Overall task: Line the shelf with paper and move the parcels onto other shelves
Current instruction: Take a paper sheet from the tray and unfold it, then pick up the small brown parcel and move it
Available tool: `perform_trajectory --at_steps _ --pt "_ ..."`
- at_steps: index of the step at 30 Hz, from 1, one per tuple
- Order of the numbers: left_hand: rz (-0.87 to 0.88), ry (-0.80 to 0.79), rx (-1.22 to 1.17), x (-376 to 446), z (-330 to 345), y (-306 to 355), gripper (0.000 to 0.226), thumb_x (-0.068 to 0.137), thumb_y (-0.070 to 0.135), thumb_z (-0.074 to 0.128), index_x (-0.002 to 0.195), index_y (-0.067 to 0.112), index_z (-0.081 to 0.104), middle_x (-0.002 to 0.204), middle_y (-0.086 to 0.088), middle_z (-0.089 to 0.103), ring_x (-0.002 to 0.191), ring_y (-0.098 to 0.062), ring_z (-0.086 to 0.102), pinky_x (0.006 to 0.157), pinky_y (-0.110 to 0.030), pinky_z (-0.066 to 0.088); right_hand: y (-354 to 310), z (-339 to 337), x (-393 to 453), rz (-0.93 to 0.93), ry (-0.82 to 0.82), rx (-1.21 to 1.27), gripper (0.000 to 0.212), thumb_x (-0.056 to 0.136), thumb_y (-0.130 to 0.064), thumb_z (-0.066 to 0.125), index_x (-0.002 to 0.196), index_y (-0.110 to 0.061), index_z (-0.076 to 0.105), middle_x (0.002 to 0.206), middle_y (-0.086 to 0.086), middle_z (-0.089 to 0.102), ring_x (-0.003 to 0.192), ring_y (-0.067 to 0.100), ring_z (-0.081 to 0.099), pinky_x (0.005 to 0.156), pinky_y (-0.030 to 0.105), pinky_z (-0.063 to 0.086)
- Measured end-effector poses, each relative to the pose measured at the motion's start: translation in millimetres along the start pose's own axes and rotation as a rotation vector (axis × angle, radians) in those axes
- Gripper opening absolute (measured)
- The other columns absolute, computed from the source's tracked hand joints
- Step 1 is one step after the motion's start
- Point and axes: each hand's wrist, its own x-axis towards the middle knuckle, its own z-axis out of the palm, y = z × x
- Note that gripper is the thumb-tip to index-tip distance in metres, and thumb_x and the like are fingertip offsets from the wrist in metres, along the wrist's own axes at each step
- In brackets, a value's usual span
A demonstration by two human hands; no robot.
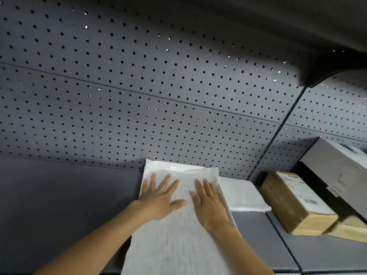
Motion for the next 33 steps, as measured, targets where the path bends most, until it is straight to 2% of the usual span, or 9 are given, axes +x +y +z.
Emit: perform_trajectory --at_steps 5,8,11,13,15,20,26,29,33 --pt "0.034 0.073 0.006 -4.7 -1.2 3.8 0.103 0.068 0.085 -0.008 0.158 0.036 -0.018 0.166 0.006 -0.03 0.151 -0.034 -0.031 0.123 -0.056 -0.013 -1.6 -9.9 -10.8 -0.116 0.139 0.067 0.063 0.105 -0.049 0.019 0.16 -0.021 0.009 0.166 -0.007 0.0 0.154 0.012 -0.01 0.125 0.03 -0.004" --pt "0.047 0.065 0.064 -11.9 -12.1 11.8 0.097 0.079 0.081 -0.004 0.162 0.03 -0.008 0.169 0.002 -0.021 0.155 -0.031 -0.021 0.126 -0.051 -0.005 2.6 -28.9 -22.0 -0.087 0.121 0.127 0.056 0.105 -0.037 0.033 0.157 -0.017 0.026 0.162 -0.005 0.024 0.153 0.02 0.015 0.121 0.034 0.024" --pt "0.119 0.198 0.079 -22.2 -37.7 32.3 0.054 0.105 0.054 0.032 0.146 0.022 0.046 0.157 -0.007 0.043 0.144 -0.032 0.041 0.112 -0.041 0.036 13.5 -50.4 -32.2 -0.046 0.162 0.134 0.029 0.099 -0.022 0.042 0.118 -0.022 0.065 0.12 0.003 0.067 0.111 0.03 0.06 0.085 0.037 0.052" --pt "0.187 0.393 0.041 -26.2 -55.0 52.7 0.028 0.104 0.035 0.046 0.119 0.022 0.065 0.122 -0.003 0.069 0.113 -0.031 0.064 0.086 -0.033 0.045 27.2 -68.4 -40.0 -0.025 0.272 0.201 0.027 0.098 -0.015 0.044 0.101 -0.022 0.07 0.092 -0.005 0.07 0.082 0.024 0.062 0.067 0.032 0.047" --pt "0.257 0.502 0.014 -28.0 -68.0 75.2 0.02 0.098 0.018 0.05 0.102 0.023 0.069 0.098 -0.001 0.073 0.093 -0.03 0.067 0.076 -0.031 0.049 43.9 -89.8 -48.9 -0.003 0.387 0.225 0.028 0.099 -0.011 0.043 0.093 -0.02 0.069 0.074 -0.009 0.063 0.063 0.017 0.052 0.055 0.032 0.037" --pt "0.39 0.595 -0.228 -22.4 -79.4 139.6 0.018 0.098 0.019 0.054 0.094 0.027 0.07 0.079 0.013 0.064 0.076 -0.016 0.062 0.065 -0.027 0.041 102.5 -138.9 -65.5 0.066 0.533 0.214 0.026 0.096 -0.005 0.042 0.084 -0.024 0.055 0.085 -0.003 0.067 0.08 0.028 0.063 0.067 0.04 0.051" --pt "0.516 0.609 -0.267 5.1 -64.8 221.5 0.022 0.103 0.03 0.051 0.122 0.029 0.063 0.127 0.012 0.058 0.118 -0.013 0.056 0.085 -0.03 0.046 201.5 -165.7 -81.7 0.132 0.506 0.104 0.051 0.09 0.014 0.04 0.129 -0.019 0.049 0.128 0.004 0.063 0.113 0.028 0.061 0.079 0.037 0.052" --pt "0.494 0.431 -0.317 20.3 -57.6 264.0 0.046 0.105 0.032 0.049 0.149 0.027 0.043 0.155 0.007 0.037 0.139 -0.02 0.042 0.108 -0.037 0.04 239.9 -165.7 -82.5 0.119 0.424 0.086 0.062 0.087 0.015 0.039 0.137 -0.022 0.041 0.132 0.01 0.058 0.116 0.034 0.058 0.086 0.045 0.052" --pt "0.425 0.101 -0.6 36.1 -43.0 319.2 0.073 0.105 0.04 0.046 0.163 0.023 0.005 0.17 0.005 -0.007 0.157 -0.018 0.006 0.123 -0.036 0.014 276.7 -161.2 -79.9 0.084 0.325 0.112 0.047 0.099 -0.003 0.043 0.143 -0.021 0.038 0.139 0.011 0.051 0.122 0.036 0.053 0.093 0.042 0.046"
